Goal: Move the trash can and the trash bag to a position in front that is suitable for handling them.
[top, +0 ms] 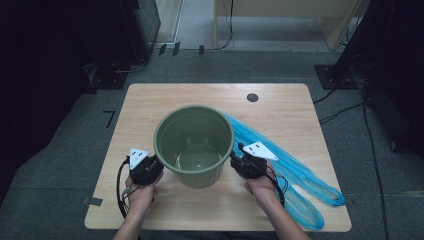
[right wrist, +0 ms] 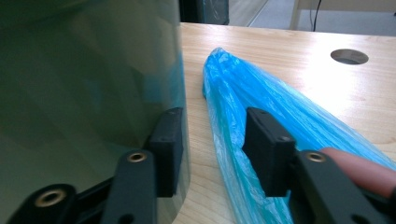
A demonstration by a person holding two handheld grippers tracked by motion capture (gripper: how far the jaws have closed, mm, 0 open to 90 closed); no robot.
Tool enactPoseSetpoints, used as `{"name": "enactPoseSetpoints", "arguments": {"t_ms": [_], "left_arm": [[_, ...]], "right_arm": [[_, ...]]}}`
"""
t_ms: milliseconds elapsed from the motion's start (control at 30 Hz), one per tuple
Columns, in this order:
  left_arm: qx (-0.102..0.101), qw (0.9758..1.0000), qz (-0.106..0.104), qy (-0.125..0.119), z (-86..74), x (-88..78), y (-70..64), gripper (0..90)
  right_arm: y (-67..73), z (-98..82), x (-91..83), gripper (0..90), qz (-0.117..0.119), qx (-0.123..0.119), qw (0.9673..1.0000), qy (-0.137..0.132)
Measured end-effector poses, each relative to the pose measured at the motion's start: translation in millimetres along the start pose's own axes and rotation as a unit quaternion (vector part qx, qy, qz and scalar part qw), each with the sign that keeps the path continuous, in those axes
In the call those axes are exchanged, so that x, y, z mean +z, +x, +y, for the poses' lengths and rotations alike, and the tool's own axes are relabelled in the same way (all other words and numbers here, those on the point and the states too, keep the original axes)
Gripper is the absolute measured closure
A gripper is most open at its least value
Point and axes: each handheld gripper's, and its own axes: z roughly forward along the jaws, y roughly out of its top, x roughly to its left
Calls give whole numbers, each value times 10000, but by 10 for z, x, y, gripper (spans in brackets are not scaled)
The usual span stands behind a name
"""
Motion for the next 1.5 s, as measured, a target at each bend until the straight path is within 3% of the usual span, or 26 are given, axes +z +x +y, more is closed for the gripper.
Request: {"name": "enactPoseSetpoints", "arguments": {"t_ms": [67, 167, 233, 400, 533, 600, 900, 967, 1067, 1133, 1267, 1333, 1367, 1433, 1467, 1500], "left_arm": [[-15, 10000, 23, -11, 19, 25, -9, 808], [2, 10000, 48, -27, 24, 42, -46, 854], [140, 9999, 45, -35, 14, 38, -97, 897], [145, 9998, -123, 21, -11, -8, -107, 900], [203, 9996, -184, 45, -43, -54, -153, 900], [245, 9994, -233, 67, -83, -108, -207, 900], [272, 9992, -283, 46, -193, -252, -314, 900], [268, 9994, -209, 18, -202, -257, -310, 878], [104, 9997, -239, 35, -198, -244, -213, 705], [103, 9997, -200, 66, -204, -235, -147, 586], [125, 9998, -135, 118, -227, -200, -45, 457], [131, 9997, -104, 150, -234, -181, -15, 402], [150, 9996, 37, 224, -256, -135, 50, 368], [46, 9994, 79, 346, -273, -83, 121, 278], [15, 9989, 145, 445, -278, -54, 151, 228], [43, 9982, 241, 556, -284, -31, 183, 192]], "right_arm": [[-13, 5, 13, 610, -103, 29, 9999, -10], [11, 12, 42, 647, -52, 75, 9999, -46], [40, 7, 62, 714, -71, 62, 9999, -64], [71, 4, 41, 866, 77, 45, 10000, 26], [64, -5, -12, 872, 69, 40, 9999, 82], [33, -39, -83, 871, 124, 159, 9998, 92], [29, -164, -318, 857, 217, 84, 9997, 63], [19, -173, -347, 835, 234, 56, 9997, 87], [-20, -183, -366, 738, 233, -119, 9996, 86], [-71, -197, -378, 675, 232, -156, 9995, 133], [-242, -233, -432, 519, -157, -486, 9987, 29], [-301, -235, -444, 476, -181, -520, 9985, 45], [-423, -237, -457, 333, -301, -497, 9983, 70], [-554, -236, -466, 207, -449, -339, 9983, 143], [-613, -238, -471, 135, -497, -329, 9980, 197], [-660, -243, -474, 117, -549, -381, 9974, 259]]}}
